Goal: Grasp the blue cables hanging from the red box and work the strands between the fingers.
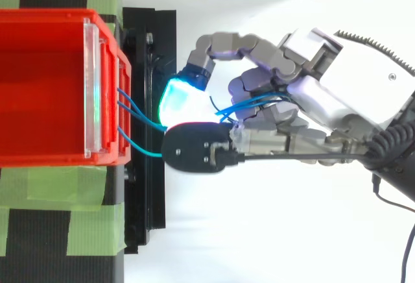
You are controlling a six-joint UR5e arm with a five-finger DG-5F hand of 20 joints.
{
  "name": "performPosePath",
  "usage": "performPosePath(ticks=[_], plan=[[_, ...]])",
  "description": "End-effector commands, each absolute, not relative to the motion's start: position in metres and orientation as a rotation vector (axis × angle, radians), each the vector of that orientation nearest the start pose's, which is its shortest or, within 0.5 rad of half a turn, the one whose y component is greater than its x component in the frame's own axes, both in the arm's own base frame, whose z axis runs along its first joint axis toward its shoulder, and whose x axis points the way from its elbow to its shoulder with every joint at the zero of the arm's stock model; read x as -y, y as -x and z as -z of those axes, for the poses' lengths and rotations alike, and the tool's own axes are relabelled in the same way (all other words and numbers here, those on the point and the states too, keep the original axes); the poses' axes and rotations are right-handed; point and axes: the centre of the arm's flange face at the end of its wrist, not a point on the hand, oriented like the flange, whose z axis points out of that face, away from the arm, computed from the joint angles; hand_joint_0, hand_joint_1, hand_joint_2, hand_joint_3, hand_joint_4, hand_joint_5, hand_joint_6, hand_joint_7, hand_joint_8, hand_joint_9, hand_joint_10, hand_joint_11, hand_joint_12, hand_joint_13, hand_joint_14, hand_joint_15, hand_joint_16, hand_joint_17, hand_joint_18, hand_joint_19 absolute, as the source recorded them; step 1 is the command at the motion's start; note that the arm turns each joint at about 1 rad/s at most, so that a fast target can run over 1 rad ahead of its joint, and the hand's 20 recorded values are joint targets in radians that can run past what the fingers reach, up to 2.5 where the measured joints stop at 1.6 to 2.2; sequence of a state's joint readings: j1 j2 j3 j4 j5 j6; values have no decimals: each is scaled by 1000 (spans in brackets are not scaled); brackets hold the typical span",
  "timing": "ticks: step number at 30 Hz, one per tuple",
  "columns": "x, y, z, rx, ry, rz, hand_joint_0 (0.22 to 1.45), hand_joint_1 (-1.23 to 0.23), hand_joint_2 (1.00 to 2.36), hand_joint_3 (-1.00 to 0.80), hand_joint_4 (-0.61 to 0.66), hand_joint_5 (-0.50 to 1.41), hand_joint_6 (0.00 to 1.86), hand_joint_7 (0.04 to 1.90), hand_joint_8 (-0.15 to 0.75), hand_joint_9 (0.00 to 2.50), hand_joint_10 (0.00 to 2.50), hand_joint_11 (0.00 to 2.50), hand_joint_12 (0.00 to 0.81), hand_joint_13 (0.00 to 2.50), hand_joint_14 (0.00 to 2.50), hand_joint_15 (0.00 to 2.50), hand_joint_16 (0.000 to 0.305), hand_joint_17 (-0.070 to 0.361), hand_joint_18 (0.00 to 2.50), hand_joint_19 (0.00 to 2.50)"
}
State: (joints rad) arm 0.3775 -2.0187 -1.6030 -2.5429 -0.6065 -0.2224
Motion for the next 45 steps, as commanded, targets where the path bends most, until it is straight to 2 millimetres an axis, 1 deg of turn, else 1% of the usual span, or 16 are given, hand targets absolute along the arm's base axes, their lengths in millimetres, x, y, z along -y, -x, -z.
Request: performPosePath(ticks=[1, 6, 10, 13, 19, 20, 21, 22, 23, 29, 32, 36, 37, 40, 42, 45], plan=[[-21, -637, -272, -809, -1312, -686, 1204, -716, 1012, -265, 185, -109, 1435, 1082, 350, 908, 2500, 1993, 431, 1023, 2500, 1295, 63, 142, 1391, 1652], [-21, -637, -272, -809, -1312, -686, 885, -798, 1000, -1000, 280, -160, 1578, 1186, 350, 908, 2500, 1993, 431, 1023, 2500, 1295, 63, 142, 1391, 1652], [-22, -637, -272, -811, -1312, -687, 1016, -758, 1001, -979, 112, -11, 1535, 1350, 350, 908, 2500, 1993, 431, 1023, 2500, 1295, 63, 142, 1391, 1652], [-21, -637, -272, -811, -1312, -685, 1151, -791, 1014, -574, -20, -18, 1630, 1672, 350, 908, 2500, 1993, 431, 1023, 2500, 1295, 63, 142, 1391, 1652], [-22, -637, -272, -813, -1312, -685, 1262, -835, 1003, -331, 204, -57, 1580, 1658, 350, 908, 2500, 1993, 431, 1023, 2500, 1295, 63, 142, 1391, 1652], [-22, -637, -272, -814, -1312, -684, 1225, -818, 1158, -327, 294, 206, 873, 1769, 350, 908, 2500, 1993, 431, 1023, 2500, 1295, 63, 142, 1391, 1652], [-21, -637, -272, -813, -1312, -683, 1273, -767, 1036, -213, 290, 233, 894, 1587, 350, 908, 2500, 1993, 431, 1023, 2500, 1295, 63, 142, 1391, 1652], [-21, -637, -272, -813, -1312, -683, 1250, -679, 1014, -249, 292, 561, 144, 1515, 350, 908, 2500, 1993, 431, 1023, 2500, 1295, 63, 142, 1391, 1652], [-22, -637, -272, -814, -1312, -684, 1252, -673, 1014, -310, 339, 567, 15, 1408, 350, 908, 2500, 1993, 431, 1023, 2500, 1295, 63, 142, 1391, 1652], [-21, -637, -272, -813, -1312, -683, 1251, -673, 1015, -364, 392, 564, 19, 1091, 350, 908, 2500, 1993, 431, 1023, 2500, 1295, 63, 142, 1391, 1652], [-21, -637, -272, -809, -1312, -686, 1174, -650, 1024, -336, 220, 500, 2, 1508, 350, 908, 2500, 1993, 431, 1023, 2500, 1295, 63, 142, 1391, 1652], [-21, -637, -272, -809, -1312, -686, 1060, -657, 1032, -193, 253, 221, 500, 1268, 350, 908, 2500, 1993, 431, 1023, 2500, 1295, 63, 142, 1391, 1652], [-21, -637, -272, -809, -1312, -686, 986, -746, 1022, -420, 227, -54, 1005, 1087, 350, 908, 2500, 1993, 431, 1023, 2500, 1295, 63, 142, 1391, 1652], [-21, -637, -272, -809, -1311, -688, 968, -782, 1007, -860, 225, -107, 1383, 1065, 350, 908, 2500, 1993, 431, 1023, 2500, 1295, 63, 142, 1391, 1652], [-21, -637, -272, -808, -1312, -687, 1067, -793, 1011, -758, 35, -86, 1443, 1078, 350, 908, 2500, 1993, 431, 1023, 2500, 1295, 63, 142, 1391, 1652], [-21, -637, -272, -808, -1312, -687, 1177, -801, 1026, -142, -33, -72, 1509, 1614, 350, 908, 2500, 1993, 431, 1023, 2500, 1295, 63, 142, 1391, 1652]])
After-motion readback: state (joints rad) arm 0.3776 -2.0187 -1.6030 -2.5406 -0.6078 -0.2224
